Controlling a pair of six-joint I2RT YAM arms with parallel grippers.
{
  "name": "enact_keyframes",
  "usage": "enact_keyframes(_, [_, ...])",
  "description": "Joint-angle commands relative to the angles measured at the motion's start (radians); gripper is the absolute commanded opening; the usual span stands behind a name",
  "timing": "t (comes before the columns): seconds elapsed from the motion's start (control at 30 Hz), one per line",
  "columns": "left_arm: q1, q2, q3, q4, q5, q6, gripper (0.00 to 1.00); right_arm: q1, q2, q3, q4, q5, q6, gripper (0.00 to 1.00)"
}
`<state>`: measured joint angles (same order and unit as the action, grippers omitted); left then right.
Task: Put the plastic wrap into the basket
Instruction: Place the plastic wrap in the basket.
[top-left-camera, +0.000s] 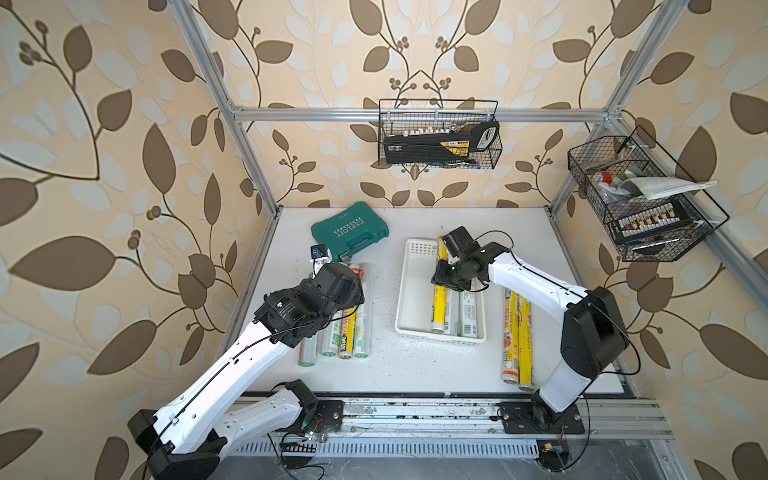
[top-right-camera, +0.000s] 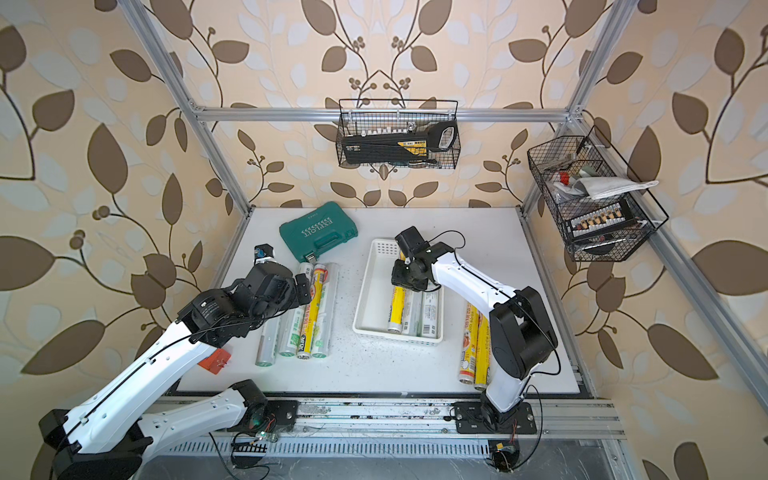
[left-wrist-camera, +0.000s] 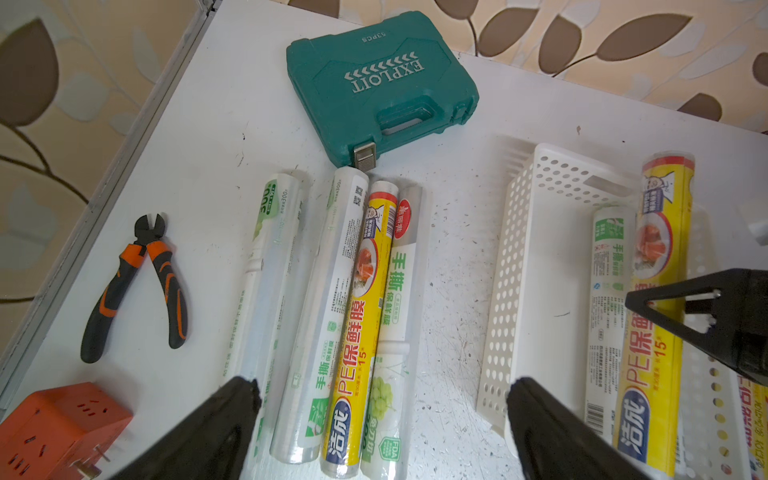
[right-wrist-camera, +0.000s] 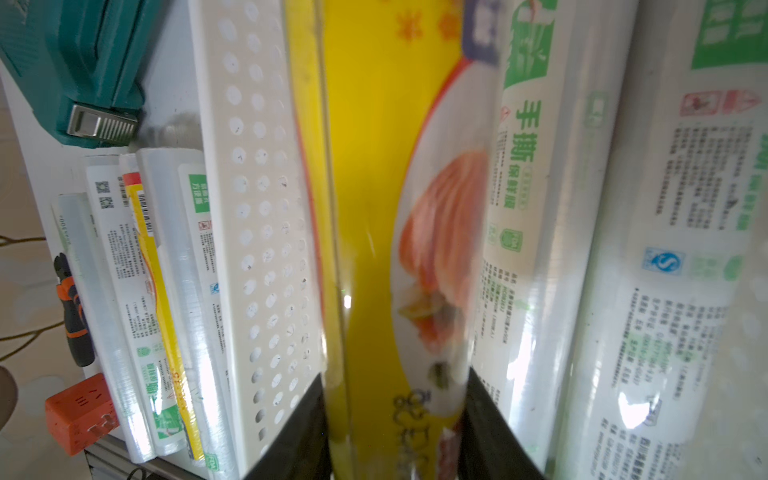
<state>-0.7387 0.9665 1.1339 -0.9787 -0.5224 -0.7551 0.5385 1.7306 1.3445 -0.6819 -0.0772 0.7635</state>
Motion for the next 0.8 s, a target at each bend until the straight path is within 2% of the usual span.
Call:
enact_keyframes(0.0, [0.009,-0.002,-0.011,0.006,-0.016,0.019,0.99,0.012,0.028,0.033,0.019,0.03,0.01,0.42])
enact_keyframes(0.77, [0.009,0.029,-0.043,0.036,0.011,0.013,0.99,0.05,0.167,0.052,-0.024,0.14,-0.016,0.46])
